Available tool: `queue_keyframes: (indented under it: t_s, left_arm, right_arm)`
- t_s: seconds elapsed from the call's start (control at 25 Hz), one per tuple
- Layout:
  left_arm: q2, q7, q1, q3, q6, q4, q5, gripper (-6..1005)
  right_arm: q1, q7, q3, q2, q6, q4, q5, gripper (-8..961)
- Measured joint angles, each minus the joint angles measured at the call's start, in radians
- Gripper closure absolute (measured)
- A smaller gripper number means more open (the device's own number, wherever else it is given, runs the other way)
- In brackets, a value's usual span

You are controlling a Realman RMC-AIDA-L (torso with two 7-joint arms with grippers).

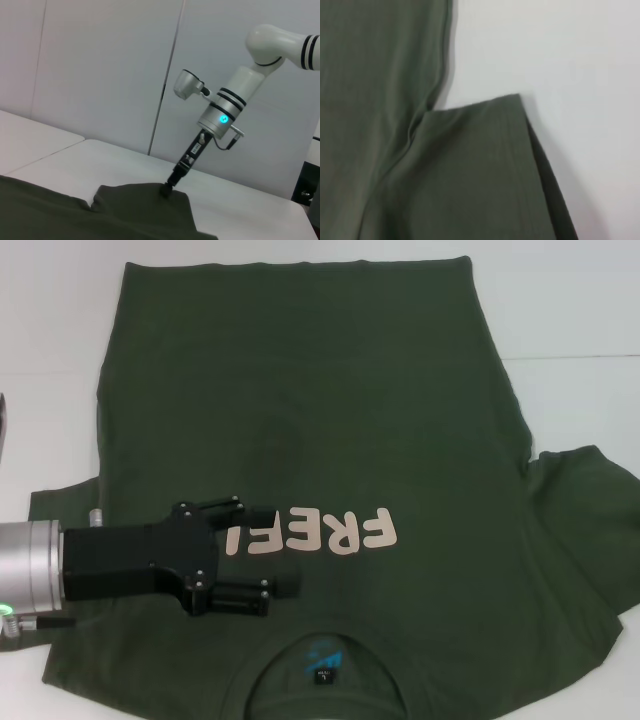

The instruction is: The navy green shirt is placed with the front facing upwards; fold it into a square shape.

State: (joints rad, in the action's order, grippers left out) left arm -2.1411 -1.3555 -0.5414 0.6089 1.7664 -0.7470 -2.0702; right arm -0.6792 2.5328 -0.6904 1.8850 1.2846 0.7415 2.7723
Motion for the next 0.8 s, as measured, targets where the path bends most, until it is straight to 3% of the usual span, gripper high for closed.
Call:
queue_keyframes:
  t_s: [0.6,0.8]
  left_arm:
    - [-0.008,-0.012,0.001,-0.003,-0.007,0.000,0.009,130]
    - [-0.010,-0.012,0.001,-0.003,-0.007,0.000,0.012,130]
  right_arm:
    - [-0.028,-0.001,-0.056,0.018,-0.132,0.009,0.056,927]
    - [-0.034,-0.024,-0.058,0.031,-0.121,0.013,0.049,926]
